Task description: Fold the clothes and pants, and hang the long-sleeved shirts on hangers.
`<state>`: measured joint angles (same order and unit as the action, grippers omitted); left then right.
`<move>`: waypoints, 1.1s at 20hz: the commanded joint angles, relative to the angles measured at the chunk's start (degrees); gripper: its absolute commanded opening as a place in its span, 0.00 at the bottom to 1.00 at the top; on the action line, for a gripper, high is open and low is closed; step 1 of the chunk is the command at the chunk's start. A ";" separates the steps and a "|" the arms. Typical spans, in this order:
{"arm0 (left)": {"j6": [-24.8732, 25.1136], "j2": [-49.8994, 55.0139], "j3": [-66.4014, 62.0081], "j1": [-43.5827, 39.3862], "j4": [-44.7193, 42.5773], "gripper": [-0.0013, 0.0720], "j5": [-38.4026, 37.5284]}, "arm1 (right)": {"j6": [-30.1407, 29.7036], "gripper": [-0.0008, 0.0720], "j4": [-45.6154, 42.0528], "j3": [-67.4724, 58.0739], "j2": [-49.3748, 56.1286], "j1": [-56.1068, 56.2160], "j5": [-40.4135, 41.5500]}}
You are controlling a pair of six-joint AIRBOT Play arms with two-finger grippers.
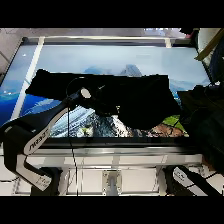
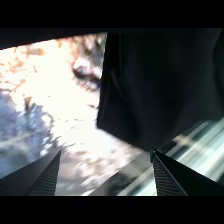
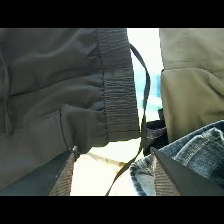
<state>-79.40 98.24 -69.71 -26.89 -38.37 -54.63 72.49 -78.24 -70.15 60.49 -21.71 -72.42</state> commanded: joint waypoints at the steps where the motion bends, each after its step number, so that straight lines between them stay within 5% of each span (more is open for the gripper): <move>1: -2.47 2.58 -0.04 -1.11 7.39 0.77 1.90 | 0.26 0.72 1.07 0.02 0.00 -0.04 -0.04; 12: -3.15 5.22 -0.04 -2.08 7.58 0.67 4.42 | 0.26 0.72 0.24 0.02 0.00 -0.04 1.14; 14: -3.15 5.64 -0.07 -3.43 9.07 0.50 7.19 | 0.26 0.72 0.33 0.02 0.00 -0.04 1.51; 16: -2.97 5.73 -0.07 -4.61 9.97 0.03 9.33 | 0.26 0.72 0.33 0.02 0.00 -0.04 1.44; 22: 0.35 2.12 -0.09 -1.97 9.53 0.02 10.23 | 0.26 0.72 -4.74 -0.04 -0.90 -0.17 -1.40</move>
<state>-81.58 102.59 -69.73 -30.46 -28.84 -45.23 72.75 -79.50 -70.15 60.23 -21.78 -71.83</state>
